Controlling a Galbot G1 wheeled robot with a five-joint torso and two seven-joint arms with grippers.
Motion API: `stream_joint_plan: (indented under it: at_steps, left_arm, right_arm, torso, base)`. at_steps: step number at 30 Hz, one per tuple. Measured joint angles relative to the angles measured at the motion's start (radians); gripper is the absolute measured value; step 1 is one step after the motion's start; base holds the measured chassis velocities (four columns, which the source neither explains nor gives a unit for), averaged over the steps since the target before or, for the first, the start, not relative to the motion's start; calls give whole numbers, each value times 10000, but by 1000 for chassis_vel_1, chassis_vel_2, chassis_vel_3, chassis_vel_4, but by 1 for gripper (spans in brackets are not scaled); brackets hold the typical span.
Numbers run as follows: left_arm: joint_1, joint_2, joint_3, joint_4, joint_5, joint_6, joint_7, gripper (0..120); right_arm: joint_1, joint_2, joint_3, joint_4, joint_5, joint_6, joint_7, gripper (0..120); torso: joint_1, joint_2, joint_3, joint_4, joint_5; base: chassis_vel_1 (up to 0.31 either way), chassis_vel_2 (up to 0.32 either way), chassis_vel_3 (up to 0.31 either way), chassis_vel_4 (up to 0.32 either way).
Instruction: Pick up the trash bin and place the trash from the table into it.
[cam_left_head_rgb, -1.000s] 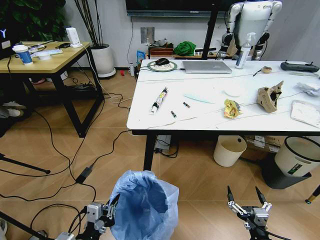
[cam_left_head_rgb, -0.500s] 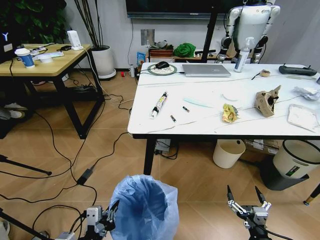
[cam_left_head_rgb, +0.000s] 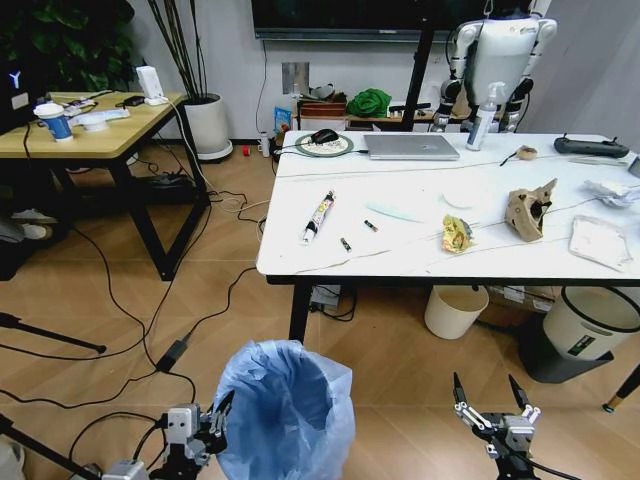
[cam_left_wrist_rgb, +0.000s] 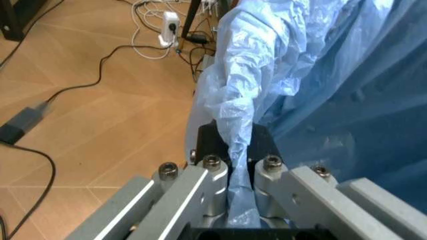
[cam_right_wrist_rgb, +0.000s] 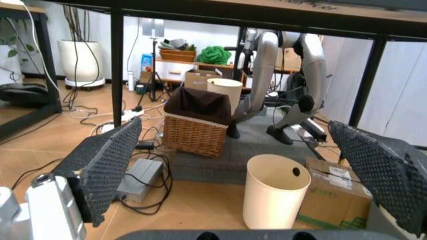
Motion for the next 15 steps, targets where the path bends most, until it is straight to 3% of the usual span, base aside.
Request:
stream_joint_plan:
  at_steps: [15]
  left_arm:
    - [-26, -90, 240, 40, 0, 76, -148, 0]
  right_arm:
    - [26, 0, -84, 150, 104, -62, 8, 100]
  torso:
    - [273, 650, 373, 1, 0]
  base:
    - [0, 0, 0, 0]
